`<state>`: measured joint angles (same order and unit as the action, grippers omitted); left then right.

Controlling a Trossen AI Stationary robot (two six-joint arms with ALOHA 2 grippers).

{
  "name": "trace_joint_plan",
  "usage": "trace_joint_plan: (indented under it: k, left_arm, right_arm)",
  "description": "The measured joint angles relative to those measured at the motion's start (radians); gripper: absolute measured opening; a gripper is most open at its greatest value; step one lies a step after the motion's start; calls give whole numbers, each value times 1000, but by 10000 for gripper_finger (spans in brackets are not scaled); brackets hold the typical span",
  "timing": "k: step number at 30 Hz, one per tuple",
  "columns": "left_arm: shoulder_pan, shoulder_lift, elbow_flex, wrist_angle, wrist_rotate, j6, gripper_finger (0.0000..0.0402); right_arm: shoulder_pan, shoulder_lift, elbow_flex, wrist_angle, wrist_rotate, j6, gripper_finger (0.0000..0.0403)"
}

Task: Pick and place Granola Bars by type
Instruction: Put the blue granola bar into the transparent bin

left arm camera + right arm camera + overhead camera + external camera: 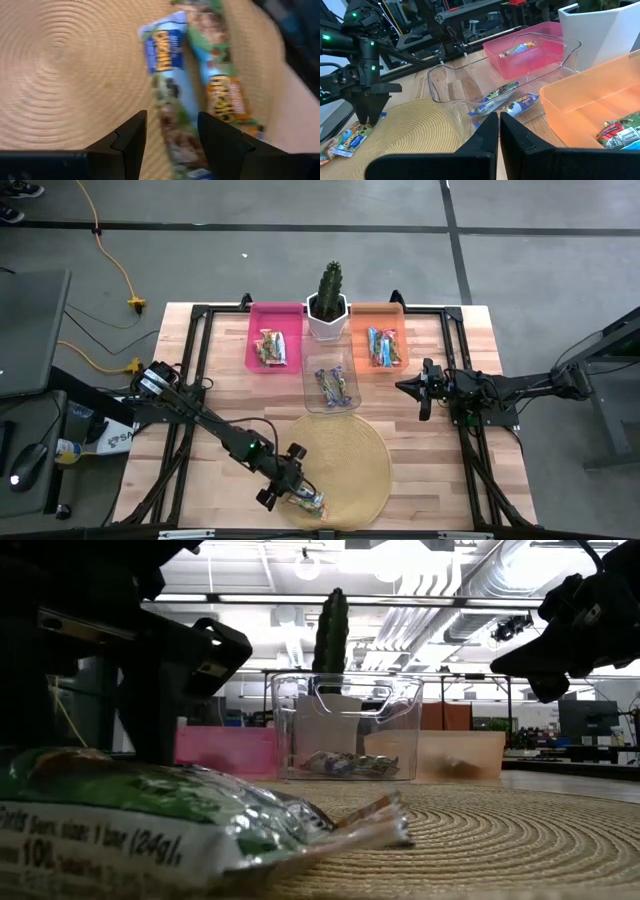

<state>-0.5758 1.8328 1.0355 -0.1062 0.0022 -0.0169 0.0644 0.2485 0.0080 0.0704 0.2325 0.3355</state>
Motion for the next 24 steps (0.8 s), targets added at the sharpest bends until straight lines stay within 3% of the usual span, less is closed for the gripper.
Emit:
trace_joint_plan:
  k: [9,17,24]
  left_arm:
    - [0,0,0,-1,61,-18,174]
    - [0,50,1,2,45,-44,175]
    - [-2,63,3,9,-46,-67,175]
  right_arm:
    - [0,0,0,0,0,-1,0]
    - [0,0,0,0,0,-1,0]
    - [0,0,0,1,0,-1,0]
